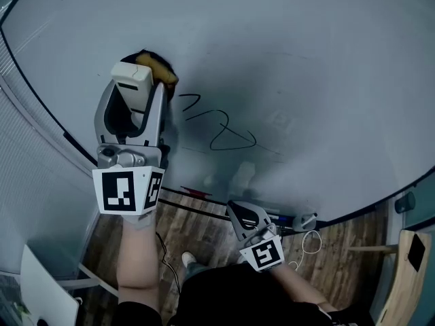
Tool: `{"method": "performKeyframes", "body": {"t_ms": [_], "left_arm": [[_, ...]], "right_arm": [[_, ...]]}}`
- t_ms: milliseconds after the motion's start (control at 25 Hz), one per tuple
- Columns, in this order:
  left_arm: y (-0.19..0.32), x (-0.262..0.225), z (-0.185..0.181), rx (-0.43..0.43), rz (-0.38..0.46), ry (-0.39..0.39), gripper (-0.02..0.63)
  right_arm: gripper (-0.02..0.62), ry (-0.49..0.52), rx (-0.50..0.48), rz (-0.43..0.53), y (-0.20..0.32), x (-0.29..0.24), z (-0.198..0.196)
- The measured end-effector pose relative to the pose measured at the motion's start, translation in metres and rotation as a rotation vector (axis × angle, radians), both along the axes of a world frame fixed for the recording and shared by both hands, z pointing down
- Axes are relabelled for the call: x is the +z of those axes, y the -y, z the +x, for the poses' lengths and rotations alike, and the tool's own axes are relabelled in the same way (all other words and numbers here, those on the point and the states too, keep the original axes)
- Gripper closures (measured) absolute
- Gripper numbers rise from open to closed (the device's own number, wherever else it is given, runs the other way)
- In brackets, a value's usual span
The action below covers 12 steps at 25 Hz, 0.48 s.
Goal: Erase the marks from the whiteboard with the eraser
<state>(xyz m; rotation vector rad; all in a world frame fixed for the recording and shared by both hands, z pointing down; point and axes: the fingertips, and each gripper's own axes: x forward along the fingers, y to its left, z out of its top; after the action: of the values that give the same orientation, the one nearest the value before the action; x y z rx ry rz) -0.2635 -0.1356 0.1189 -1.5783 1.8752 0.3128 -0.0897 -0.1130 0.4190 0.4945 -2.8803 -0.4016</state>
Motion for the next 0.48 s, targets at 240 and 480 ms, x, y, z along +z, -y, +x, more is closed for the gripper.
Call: {"method": "performKeyframes", "body": {"t_ms": [240, 480], "left_arm": [[0.007, 0.029, 0.03, 0.022, -0.003, -0.008, 0.348], [0.014, 0.078, 0.058, 0.05, -0.039, -0.067, 0.348]], "right_arm": [[0.566, -0.005, -0.006, -0.007, 0.004, 0.005, 0.014], [0.566, -0.027, -0.02, -0.009, 0.007, 0.012, 0.031]]}}
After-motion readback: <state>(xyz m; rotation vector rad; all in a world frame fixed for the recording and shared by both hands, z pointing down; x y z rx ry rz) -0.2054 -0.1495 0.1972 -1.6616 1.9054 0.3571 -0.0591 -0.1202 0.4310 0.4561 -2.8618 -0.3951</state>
